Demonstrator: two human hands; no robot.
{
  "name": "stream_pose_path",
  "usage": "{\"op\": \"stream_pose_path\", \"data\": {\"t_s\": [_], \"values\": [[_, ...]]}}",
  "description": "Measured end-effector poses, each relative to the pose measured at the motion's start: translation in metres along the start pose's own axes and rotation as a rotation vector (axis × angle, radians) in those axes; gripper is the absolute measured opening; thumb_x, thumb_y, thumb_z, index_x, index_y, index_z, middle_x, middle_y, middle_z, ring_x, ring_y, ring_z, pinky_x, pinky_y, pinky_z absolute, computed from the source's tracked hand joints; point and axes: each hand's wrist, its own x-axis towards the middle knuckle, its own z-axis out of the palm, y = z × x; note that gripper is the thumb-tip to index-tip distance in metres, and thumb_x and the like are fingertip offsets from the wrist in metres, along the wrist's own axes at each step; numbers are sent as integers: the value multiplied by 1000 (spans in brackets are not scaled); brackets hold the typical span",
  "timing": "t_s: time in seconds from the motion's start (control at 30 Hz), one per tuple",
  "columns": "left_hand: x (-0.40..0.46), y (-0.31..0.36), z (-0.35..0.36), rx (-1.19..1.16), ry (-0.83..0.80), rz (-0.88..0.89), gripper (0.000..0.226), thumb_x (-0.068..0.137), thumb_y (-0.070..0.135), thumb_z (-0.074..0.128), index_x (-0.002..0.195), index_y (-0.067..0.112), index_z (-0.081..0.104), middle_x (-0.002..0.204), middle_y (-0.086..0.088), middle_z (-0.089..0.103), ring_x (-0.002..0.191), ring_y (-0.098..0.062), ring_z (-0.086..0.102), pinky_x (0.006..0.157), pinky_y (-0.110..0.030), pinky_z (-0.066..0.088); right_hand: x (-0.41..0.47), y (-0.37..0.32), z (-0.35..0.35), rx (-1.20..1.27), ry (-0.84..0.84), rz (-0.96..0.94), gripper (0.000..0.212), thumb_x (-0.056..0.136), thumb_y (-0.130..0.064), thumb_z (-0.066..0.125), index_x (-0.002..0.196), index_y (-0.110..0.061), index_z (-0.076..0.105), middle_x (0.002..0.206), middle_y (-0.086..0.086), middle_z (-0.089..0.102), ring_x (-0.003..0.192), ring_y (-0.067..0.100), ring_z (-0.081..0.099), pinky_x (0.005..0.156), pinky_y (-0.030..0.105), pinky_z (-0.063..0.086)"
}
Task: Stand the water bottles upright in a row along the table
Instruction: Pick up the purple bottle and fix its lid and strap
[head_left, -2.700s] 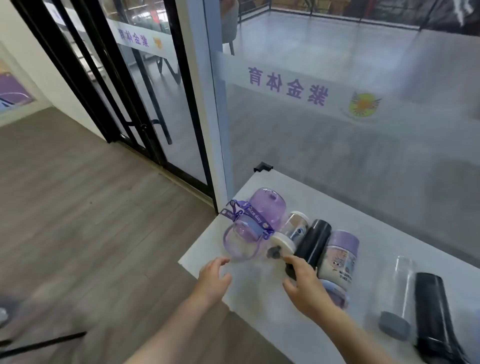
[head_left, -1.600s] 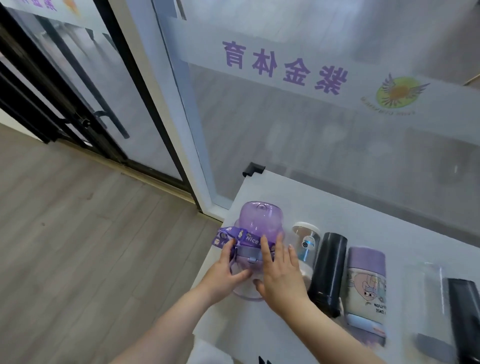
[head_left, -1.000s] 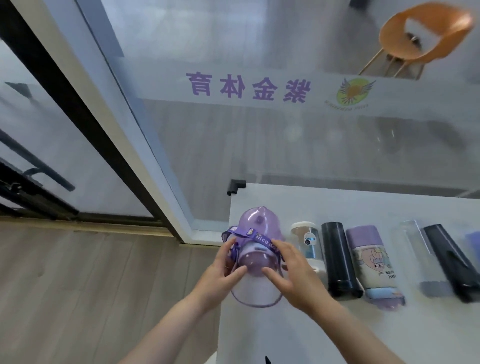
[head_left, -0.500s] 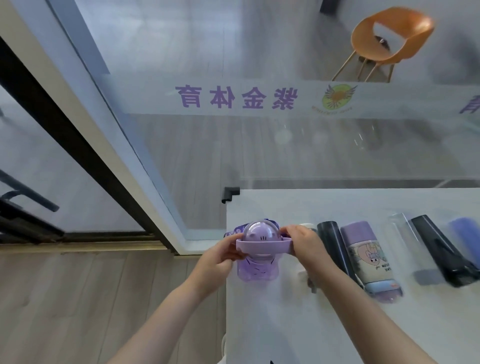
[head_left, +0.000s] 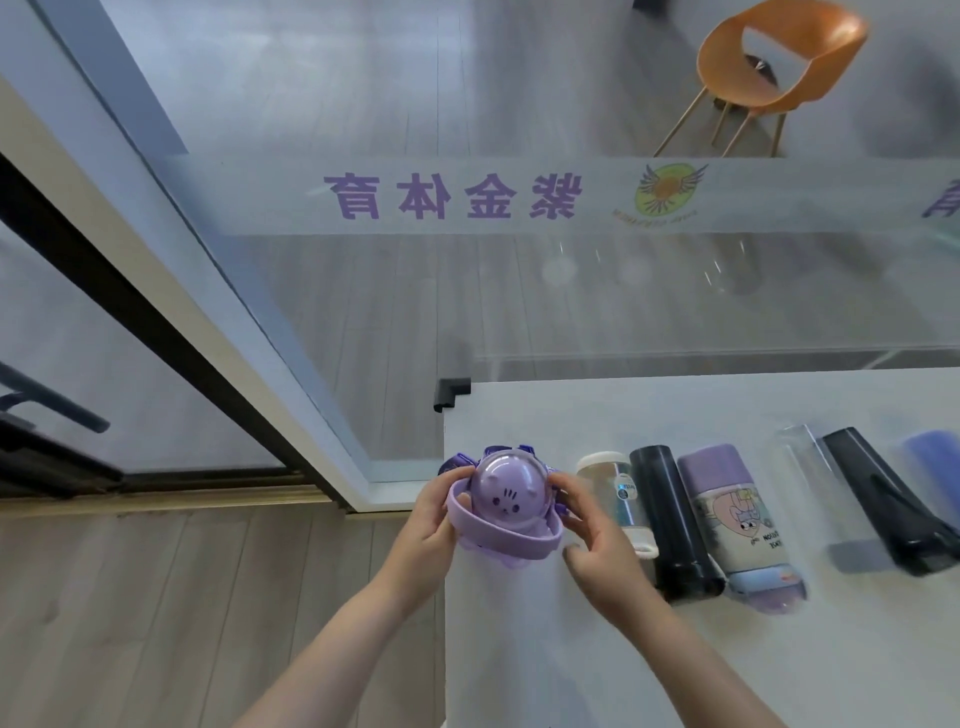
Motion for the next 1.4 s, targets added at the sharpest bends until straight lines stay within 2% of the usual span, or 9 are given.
{"op": "stream_pose_path", "data": {"t_s": [0.1,0.23,0.4,0.5,0.63,0.77,0.97,1.2,1.4], "values": [[8,2,6,-1,46,-53,38,83,56,51,117,40,56,113,7,65,110,-25,60,97,-55,48,1,6,4,-99,2,-83,64,85,-2,62,139,-31,43,144,-17,44,129,1,45,105,19,37],[23,8,8,19,58,-82,35,77,49,54,111,41,56,100,14,67,99,-19,62,96,-53,47,18,1,-1,214,44,89,43,89,-12,69,124,-32,56,124,-12,64,114,5,61,88,20,50],[46,13,14,-43,49,-99,35,82,52,56,116,48,55,124,12,60,119,-10,56,107,-46,42,50,-15,-11,425,135,165,20,93,-14,61,112,-10,67,96,1,72,88,12,66,84,38,58],[65,16,18,-41,50,-94,44,80,62,53,121,47,53,132,10,55,124,-11,51,109,-47,39,74,-18,-15,440,218,180,26,94,-18,59,111,0,66,93,8,69,80,10,65,85,39,58],[89,23,21,-12,83,-75,48,83,58,50,129,47,46,137,8,49,126,-10,48,110,-44,38,108,-23,-20,450,220,170,33,94,-27,58,109,2,66,92,10,67,81,15,63,86,39,57],[107,36,25,-14,157,-56,49,94,34,53,140,36,37,142,13,36,132,-6,36,110,-30,30,146,-27,-18,447,283,133,28,95,-26,58,104,-1,68,92,12,66,83,20,61,84,39,56],[130,44,24,6,154,-100,76,69,24,49,140,46,32,139,18,34,131,-12,41,112,-45,35,186,-28,-17,403,301,94,26,96,-29,58,102,-6,69,87,10,64,79,19,57,80,38,55],[149,53,19,-8,159,-125,82,66,23,49,143,46,30,145,14,32,130,-13,43,111,-44,37,204,-32,-18,407,295,88,28,95,-34,59,103,-9,69,91,11,62,85,21,58,87,45,54],[150,53,19,-4,145,-109,82,67,20,48,143,46,29,142,14,29,131,-14,41,111,-44,36,211,-33,-21,380,290,85,27,95,-35,58,102,-11,69,91,11,60,83,20,56,80,38,55]]}}
